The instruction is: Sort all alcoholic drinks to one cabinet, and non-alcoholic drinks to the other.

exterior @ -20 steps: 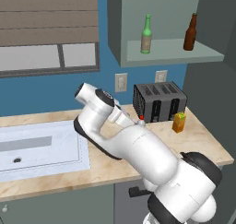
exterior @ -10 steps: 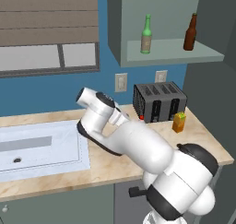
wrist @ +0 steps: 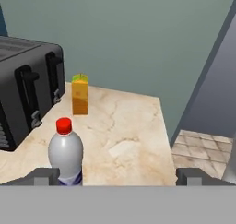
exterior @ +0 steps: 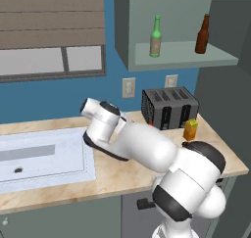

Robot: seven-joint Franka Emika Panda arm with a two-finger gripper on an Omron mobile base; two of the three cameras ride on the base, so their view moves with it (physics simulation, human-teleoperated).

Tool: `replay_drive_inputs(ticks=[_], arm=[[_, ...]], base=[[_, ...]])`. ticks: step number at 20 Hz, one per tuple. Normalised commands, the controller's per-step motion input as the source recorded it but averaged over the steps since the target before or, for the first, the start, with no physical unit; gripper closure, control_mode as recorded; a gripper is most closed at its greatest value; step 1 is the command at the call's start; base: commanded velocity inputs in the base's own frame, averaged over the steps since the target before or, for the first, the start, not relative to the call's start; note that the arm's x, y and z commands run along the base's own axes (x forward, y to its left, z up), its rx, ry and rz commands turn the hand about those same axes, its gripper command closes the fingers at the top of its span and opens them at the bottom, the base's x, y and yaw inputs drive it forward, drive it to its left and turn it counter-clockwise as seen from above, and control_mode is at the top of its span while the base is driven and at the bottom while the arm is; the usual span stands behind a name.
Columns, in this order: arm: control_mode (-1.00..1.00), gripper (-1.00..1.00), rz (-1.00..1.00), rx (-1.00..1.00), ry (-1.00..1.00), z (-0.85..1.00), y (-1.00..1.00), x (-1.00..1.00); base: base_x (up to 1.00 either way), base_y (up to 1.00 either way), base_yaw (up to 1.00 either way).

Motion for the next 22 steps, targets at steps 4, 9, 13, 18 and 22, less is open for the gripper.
replay_drive_inputs(ticks=[4,9,13,18,22], arm=[[-1.0,-1.0,0.0,-0.05,0.0,-0.17,-0.11,0.21],[-1.0,-1.0,0.0,-0.04,0.01,-0.13,-0.04,0.23],[-1.0,-1.0,0.0,-0.04,0.06,-0.18,0.0,0.13],[-1.0,-1.0,0.0,-0.04,0.08,-0.18,0.0,0.04],[-1.0,-1.0,0.0,-0.04,0.03,-0.14,0.0,0.11]], base=[[0.0,0.0,0.0],[0.0,0.0,0.0],[0.0,0.0,0.0],[0.0,0.0,0.0],[0.0,0.0,0.0]])
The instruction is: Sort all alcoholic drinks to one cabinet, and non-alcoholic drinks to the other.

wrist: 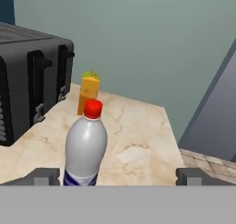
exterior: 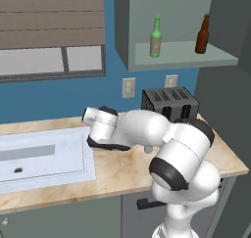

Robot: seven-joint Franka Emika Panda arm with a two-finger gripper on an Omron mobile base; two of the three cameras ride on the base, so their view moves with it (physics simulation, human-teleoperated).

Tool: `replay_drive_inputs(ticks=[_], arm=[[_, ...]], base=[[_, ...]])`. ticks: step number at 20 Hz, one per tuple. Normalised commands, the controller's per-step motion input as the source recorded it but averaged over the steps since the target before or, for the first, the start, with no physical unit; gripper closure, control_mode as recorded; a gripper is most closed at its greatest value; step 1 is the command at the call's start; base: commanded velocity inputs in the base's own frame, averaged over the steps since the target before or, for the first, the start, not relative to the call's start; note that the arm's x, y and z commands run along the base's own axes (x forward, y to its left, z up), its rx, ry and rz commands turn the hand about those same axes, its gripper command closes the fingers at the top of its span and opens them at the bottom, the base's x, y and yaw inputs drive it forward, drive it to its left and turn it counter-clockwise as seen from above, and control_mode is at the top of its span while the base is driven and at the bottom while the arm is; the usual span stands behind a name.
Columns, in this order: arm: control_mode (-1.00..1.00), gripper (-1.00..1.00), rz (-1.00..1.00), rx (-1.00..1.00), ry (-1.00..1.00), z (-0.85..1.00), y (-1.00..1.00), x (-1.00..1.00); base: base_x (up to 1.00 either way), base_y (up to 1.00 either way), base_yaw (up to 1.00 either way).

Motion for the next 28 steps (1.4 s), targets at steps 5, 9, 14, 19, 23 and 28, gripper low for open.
replay_drive_inputs(ticks=[5,9,14,19,23,28], arm=[[-1.0,-1.0,0.0,-0.04,0.01,-0.14,0.0,0.18],[-1.0,-1.0,0.0,-0.04,0.01,-0.16,0.0,0.17],[-1.0,-1.0,0.0,-0.03,0.0,-0.15,0.0,0.12],[-1.0,-1.0,0.0,-0.03,0.0,-0.1,0.0,0.14],[-1.0,-1.0,0.0,-0.03,0.0,-0.06,-0.03,0.14],[-1.0,-1.0,-0.02,-0.03,0.0,-0.03,-0.13,0.04]], base=[[0.0,0.0,0.0],[0.0,0.0,0.0],[0.0,0.0,0.0],[0.0,0.0,0.0],[0.0,0.0,0.0],[0.0,0.0,0.0]])
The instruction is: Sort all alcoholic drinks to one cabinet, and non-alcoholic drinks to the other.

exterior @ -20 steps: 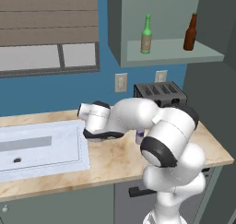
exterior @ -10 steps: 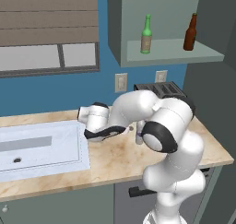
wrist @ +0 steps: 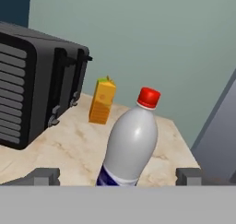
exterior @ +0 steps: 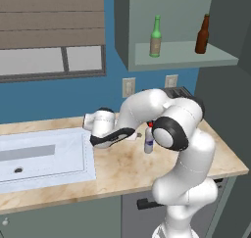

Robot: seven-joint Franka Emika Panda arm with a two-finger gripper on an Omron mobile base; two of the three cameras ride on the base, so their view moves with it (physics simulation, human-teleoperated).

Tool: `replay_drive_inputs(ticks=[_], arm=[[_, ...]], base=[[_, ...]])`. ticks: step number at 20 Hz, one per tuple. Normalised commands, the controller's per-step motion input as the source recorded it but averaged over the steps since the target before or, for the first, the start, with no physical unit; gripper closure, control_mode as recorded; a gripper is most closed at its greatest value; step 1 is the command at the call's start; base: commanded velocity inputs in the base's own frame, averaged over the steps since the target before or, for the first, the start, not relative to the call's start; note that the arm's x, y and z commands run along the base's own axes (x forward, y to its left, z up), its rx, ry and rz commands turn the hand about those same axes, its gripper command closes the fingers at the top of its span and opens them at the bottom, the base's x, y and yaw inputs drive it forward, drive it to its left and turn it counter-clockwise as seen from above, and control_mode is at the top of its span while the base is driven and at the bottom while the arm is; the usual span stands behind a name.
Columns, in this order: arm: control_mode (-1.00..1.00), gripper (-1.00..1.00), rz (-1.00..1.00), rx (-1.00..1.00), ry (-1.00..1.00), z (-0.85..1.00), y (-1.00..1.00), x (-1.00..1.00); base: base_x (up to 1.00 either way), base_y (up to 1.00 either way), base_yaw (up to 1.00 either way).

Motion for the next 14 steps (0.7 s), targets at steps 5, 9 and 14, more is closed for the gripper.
replay_drive_inputs(ticks=[5,9,14], arm=[[-1.0,-1.0,-0.05,-0.02,0.01,-0.02,-0.22,0.02],[-1.0,-1.0,-0.05,-0.02,0.01,-0.06,-0.18,0.0],[-1.0,-1.0,-0.05,-0.02,0.0,-0.11,-0.16,0.0]], base=[[0.0,0.0,0.0],[0.0,0.0,0.0],[0.0,0.0,0.0]])
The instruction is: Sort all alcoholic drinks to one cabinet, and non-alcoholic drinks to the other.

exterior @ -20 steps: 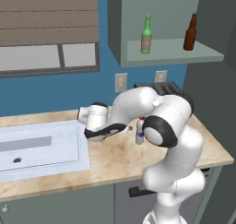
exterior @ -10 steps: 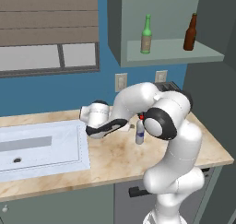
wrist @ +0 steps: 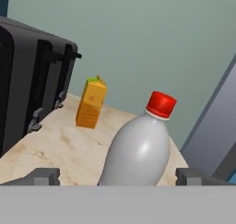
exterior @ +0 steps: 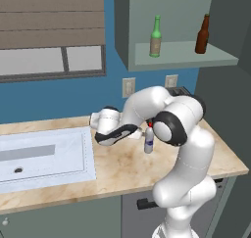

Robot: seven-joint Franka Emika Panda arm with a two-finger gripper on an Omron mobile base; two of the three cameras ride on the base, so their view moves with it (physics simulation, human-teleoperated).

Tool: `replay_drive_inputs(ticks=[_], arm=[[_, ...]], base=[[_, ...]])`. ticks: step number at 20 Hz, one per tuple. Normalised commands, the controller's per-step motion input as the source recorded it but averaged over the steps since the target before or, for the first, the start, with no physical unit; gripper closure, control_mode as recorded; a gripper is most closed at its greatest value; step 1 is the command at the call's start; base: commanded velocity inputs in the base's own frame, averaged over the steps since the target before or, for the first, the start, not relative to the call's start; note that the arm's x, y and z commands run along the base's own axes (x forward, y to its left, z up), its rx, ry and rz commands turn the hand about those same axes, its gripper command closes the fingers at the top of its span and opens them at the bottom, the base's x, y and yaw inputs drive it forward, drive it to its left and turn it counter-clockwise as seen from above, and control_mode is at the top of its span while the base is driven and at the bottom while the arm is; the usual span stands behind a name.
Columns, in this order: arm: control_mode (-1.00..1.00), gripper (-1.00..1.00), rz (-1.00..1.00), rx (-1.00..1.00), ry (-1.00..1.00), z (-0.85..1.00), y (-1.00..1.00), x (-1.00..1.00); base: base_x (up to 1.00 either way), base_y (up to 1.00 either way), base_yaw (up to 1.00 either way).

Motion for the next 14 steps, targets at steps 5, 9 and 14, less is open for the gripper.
replay_drive_inputs(ticks=[5,9,14], arm=[[-1.0,-1.0,-0.04,-0.02,0.0,-0.16,-0.07,0.0],[-1.0,-1.0,-0.03,-0.02,0.0,-0.17,-0.09,0.0],[-1.0,-1.0,-0.03,-0.02,0.0,-0.15,-0.1,0.0]], base=[[0.0,0.0,0.0],[0.0,0.0,0.0],[0.0,0.0,0.0]])
